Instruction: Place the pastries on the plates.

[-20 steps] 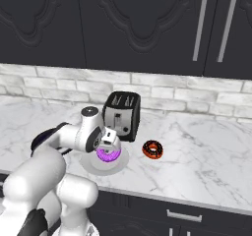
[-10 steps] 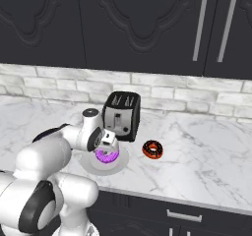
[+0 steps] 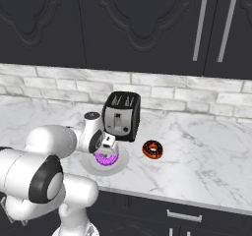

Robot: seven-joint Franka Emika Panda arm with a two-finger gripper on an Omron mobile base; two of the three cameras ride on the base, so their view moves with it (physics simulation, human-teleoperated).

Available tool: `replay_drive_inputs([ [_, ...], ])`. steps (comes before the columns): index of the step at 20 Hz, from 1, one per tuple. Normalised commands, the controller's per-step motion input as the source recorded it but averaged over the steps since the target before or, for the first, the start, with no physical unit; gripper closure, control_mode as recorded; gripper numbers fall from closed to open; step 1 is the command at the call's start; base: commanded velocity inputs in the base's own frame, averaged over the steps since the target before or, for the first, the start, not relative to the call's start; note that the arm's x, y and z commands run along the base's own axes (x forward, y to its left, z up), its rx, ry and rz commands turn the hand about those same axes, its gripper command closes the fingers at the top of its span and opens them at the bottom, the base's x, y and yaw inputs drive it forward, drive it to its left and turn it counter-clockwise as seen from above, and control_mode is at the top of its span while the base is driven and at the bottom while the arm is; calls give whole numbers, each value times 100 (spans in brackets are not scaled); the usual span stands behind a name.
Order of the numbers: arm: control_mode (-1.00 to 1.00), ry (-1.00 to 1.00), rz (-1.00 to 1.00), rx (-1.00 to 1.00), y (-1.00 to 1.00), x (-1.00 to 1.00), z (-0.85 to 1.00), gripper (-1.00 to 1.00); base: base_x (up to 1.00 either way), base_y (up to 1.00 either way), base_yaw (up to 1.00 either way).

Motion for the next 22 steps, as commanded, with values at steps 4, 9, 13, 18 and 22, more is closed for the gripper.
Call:
replay_drive_inputs([
  [4,-100,1,0,0,1,0,-30,100,0,0,0],
  [9,-100,0,1,0,6,0,0,-100,0,0,0],
  [13,-100,0,0,0,4,0,0,-100,0,0,0],
  [18,-100,0,0,0,0,0,2,-100,0,0,0],
  [22,-100,-9,0,0,0,0,37,-100,0,0,0],
])
